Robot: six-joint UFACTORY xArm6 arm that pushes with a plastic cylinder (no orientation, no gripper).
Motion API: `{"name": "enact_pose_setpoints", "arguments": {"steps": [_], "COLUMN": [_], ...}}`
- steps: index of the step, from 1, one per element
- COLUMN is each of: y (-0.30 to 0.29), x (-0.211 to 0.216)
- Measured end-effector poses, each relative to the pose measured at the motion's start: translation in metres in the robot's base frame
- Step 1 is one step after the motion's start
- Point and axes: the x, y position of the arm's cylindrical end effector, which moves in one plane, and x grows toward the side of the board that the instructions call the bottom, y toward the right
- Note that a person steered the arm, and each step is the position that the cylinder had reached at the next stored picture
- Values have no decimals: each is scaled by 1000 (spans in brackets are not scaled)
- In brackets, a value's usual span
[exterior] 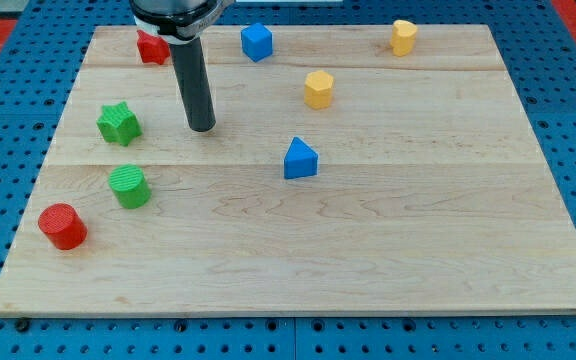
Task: Move blue triangle to the right centre
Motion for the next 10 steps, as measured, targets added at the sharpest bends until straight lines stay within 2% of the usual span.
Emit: {"name": "enact_pose_setpoints", "arguments": {"steps": [2, 3, 4, 5, 8, 10], "y": [0, 15, 47, 123, 198, 258], "x": [4, 31, 62, 59, 79, 67]}}
